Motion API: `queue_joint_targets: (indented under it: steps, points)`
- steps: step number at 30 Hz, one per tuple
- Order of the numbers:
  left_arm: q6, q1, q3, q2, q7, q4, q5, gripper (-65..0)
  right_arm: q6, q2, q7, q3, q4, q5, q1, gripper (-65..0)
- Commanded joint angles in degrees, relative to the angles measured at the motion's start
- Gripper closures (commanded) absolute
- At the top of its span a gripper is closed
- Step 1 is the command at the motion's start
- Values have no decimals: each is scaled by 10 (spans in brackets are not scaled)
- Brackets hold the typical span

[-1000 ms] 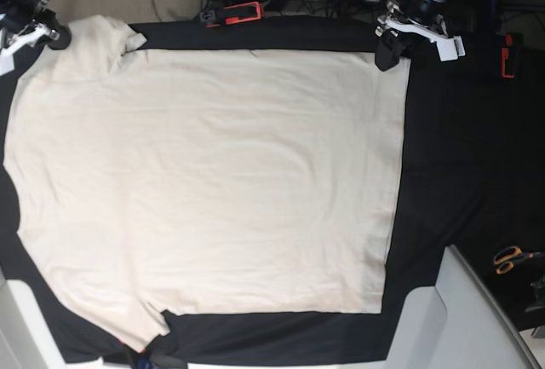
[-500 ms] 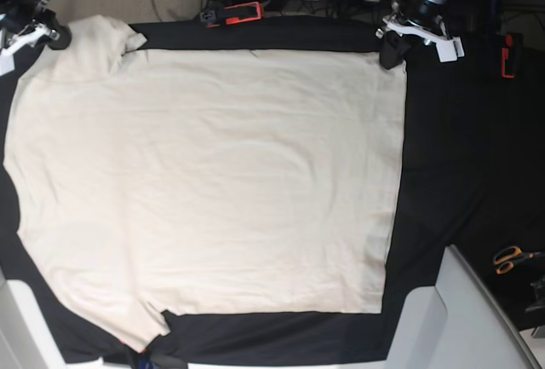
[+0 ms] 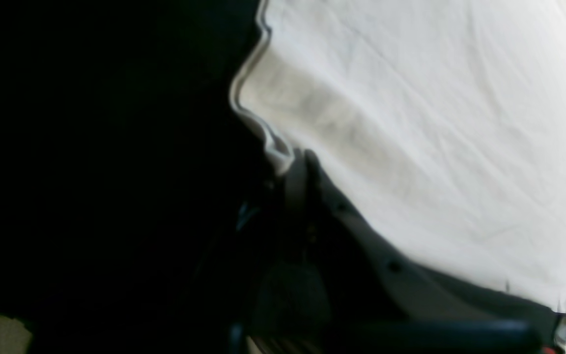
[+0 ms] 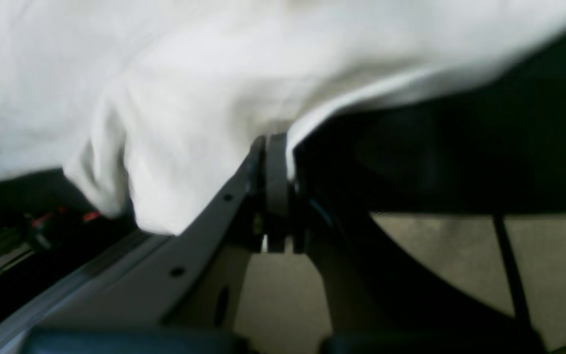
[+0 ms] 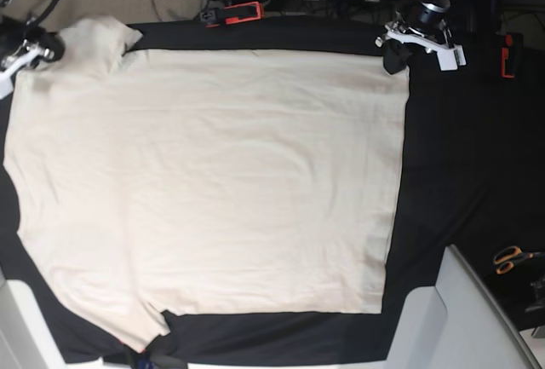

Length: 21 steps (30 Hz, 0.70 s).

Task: Fold the T-shirt properly
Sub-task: 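Lift the gripped edge and fold it back over the shirt body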

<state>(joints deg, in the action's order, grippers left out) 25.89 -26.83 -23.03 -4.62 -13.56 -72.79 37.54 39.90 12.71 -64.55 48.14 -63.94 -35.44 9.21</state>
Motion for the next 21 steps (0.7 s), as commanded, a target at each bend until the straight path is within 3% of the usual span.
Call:
queue_joint_targets:
  steps: [1, 7, 11, 17, 21]
  points:
    - [1, -1, -1, -4, 4, -8, 0, 0, 1, 18, 6, 3, -7, -7, -6, -3]
    - [1, -1, -1, 1, 2, -40, -47, 0, 1, 34, -15, -9, -7, -7, -45, -3]
    - [-16, 14, -6, 8, -48, -76, -47, 0, 1, 51, -11, -56, -7, -7, -71, -3]
    - [-21, 25, -6, 9, -67, -116, -47, 0, 1, 53, -13, -68, -7, -7, -98, -3]
    - [-76, 32, -1, 9, -67, -122, -47, 0, 1, 66, -12, -99, -6, -6, -123, -3]
